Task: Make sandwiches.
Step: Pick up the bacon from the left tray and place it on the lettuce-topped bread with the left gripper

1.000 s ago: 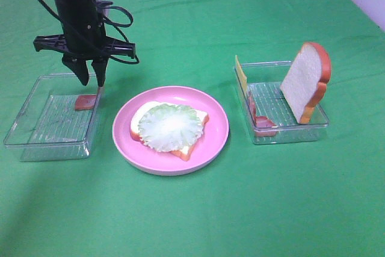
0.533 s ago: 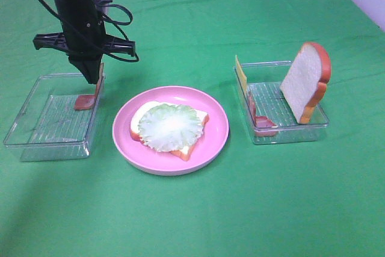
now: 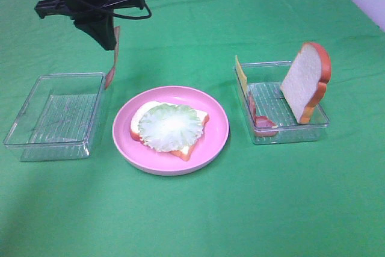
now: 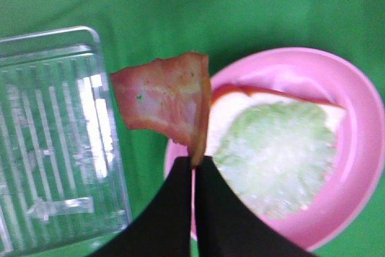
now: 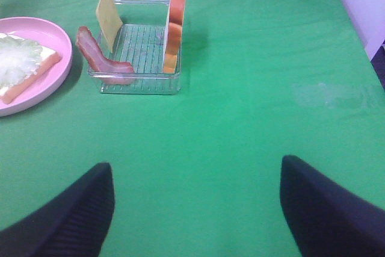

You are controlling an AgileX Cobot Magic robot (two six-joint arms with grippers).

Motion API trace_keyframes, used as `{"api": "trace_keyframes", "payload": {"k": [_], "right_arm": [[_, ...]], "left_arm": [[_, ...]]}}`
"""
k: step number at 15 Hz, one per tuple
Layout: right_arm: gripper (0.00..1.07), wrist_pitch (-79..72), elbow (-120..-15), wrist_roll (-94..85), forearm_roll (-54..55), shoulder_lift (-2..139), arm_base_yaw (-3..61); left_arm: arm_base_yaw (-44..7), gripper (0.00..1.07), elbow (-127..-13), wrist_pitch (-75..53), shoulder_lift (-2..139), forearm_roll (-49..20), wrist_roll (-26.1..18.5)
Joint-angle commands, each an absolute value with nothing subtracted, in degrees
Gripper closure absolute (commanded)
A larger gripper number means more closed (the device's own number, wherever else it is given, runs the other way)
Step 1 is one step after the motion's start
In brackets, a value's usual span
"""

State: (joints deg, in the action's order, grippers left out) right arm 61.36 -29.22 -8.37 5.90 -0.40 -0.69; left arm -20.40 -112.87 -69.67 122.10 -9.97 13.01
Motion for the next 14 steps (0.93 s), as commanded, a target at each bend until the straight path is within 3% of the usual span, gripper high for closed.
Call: {"api": "trace_keyframes", "payload": {"k": [1,3,7,10,14], "right_arm": [[0.35,60.85,-28.99,-9.11,6.13,-1.15,-0.92],[0.35,60.85,-28.99,-9.11,6.13,-1.15,-0.92],[0.35,60.85,-28.99,-9.11,6.13,-1.15,-0.92],[0.35,60.85,-28.99,-9.11,6.19,-1.15,-0.92],[0.35,60.85,-28.99,-9.11,6.30,-1.15,-0.92]], "left_arm": [[-23.15,1.07,-112.53,-72.42,121.18,-15.76,9.97],[-29.22,1.07,-112.36,-70.76,122.04,-17.99,8.77],[-34.66,1.07,-112.36,-69.84,123.76,-16.90,8.94],[-35.24,1.07,-112.36,-70.24,125.48,-15.41,10.20],[-35.24,1.07,-112.36,-73.63,129.03,-6.47,12.49]]}}
